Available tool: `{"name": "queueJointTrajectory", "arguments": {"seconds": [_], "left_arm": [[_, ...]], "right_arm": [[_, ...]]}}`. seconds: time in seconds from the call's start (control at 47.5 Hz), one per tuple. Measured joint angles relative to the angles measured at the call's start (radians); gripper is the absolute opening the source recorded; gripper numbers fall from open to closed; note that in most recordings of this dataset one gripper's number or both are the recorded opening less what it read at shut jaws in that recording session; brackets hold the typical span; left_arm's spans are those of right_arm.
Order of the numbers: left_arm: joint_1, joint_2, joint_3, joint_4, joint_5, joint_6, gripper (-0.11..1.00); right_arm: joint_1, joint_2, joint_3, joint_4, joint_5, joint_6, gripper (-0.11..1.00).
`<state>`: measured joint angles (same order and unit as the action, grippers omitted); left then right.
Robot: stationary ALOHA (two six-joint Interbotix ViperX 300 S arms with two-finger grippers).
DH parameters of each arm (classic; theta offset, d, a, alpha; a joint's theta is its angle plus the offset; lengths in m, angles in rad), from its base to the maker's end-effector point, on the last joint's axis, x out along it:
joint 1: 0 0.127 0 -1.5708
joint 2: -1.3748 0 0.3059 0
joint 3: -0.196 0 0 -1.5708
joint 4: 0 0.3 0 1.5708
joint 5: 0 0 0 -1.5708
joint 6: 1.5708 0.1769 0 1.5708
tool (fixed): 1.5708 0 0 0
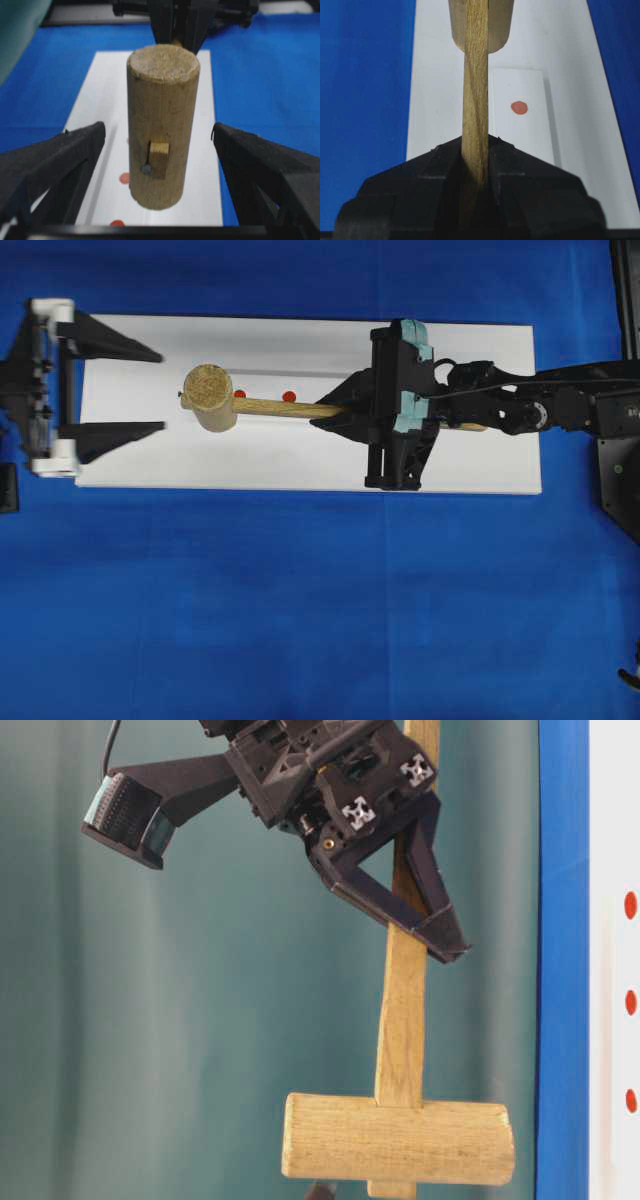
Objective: Hit the mark with a hammer.
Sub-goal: 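Move the left gripper to the mallet head and grasp it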
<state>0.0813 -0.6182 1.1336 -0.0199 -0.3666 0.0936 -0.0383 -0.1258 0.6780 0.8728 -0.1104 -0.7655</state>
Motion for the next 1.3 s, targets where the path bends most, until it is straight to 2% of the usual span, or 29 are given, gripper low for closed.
{"name": "queueJointTrajectory", "arguments": {"seconds": [0.294,0.547,0.652,0.757,1.304], "left_arm": [[0.002,0.239,-0.160,0.000,-0.014,0.000,0.92],[0.002,0.302,-0.213,0.000,0.026,-0.006,0.89],[0.000,0.304,-0.218,0.000,0.052,-0.034,0.73],[0.005,0.304,-0.219,0.000,0.058,-0.051,0.44],[0.003,0.302,-0.218,0.002,0.051,-0.051,0.44]], "right_arm": [[0.000,-0.002,0.000,-0.002,0.000,0.000,0.02],[-0.002,0.000,0.000,-0.002,0.002,0.000,0.02],[-0.002,-0.002,0.000,-0.002,0.000,0.000,0.02],[0.000,-0.002,0.000,-0.002,0.000,0.002,0.02],[-0.002,-0.002,0.000,-0.002,0.011,0.002,0.02]]}}
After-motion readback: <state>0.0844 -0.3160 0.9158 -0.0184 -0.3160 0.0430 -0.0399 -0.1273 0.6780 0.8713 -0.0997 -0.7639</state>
